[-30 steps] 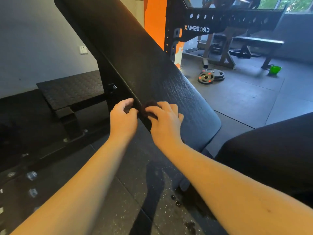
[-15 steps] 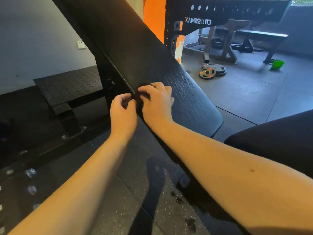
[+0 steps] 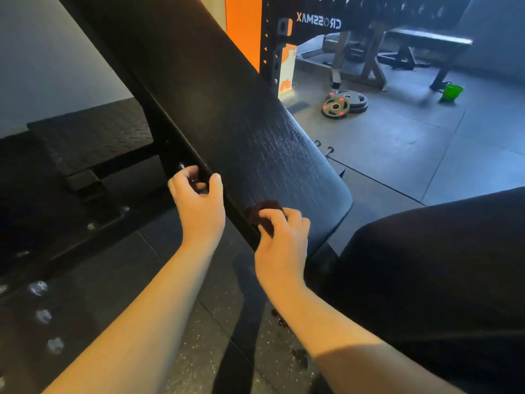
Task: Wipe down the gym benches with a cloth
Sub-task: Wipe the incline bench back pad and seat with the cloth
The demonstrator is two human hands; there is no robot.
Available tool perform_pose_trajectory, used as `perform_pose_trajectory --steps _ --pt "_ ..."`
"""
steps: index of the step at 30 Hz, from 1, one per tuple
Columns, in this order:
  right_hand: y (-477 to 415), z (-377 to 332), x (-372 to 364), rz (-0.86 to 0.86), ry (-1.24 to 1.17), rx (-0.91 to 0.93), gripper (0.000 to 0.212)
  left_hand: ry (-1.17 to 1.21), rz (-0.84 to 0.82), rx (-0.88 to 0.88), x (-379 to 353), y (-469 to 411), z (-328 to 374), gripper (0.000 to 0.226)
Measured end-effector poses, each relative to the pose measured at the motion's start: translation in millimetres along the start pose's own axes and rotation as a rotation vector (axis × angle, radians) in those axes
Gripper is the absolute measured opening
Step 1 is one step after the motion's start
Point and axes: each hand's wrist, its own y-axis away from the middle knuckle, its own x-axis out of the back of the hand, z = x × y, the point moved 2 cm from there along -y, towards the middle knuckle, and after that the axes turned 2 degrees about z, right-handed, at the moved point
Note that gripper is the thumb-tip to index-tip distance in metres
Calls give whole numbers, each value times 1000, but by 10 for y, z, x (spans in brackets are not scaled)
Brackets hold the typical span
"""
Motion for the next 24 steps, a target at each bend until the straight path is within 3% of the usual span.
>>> perform_pose_trajectory --steps 2,5,7,10,12,16,20,24 --pt "6 -122 52 -79 81 -69 41 -56 5 35 -23 26 84 36" --pt "66 -281 173 -348 88 -262 48 -143 -2 155 -6 50 275 35" --pt "-30 -432 387 -456 -122 -516 36 -203 1 314 -8 31 464 33" --pt "-269 -716 811 -444 -403 -834 13 -314 -68 573 14 44 786 24" --pt "-432 -939 1128 -445 -457 -897 9 -313 -151 663 29 117 1162 20" --pt "-753 -1464 1753 -520 -479 -996 23 -298 -384 696 20 228 2261 23" --pt "-1007 -2040 2374 -578 -453 -1056 18 -285 -603 775 143 306 3179 22" --pt "-1158 -2568 3009 -644 -466 -1132 30 -347 -711 736 324 371 3952 26"
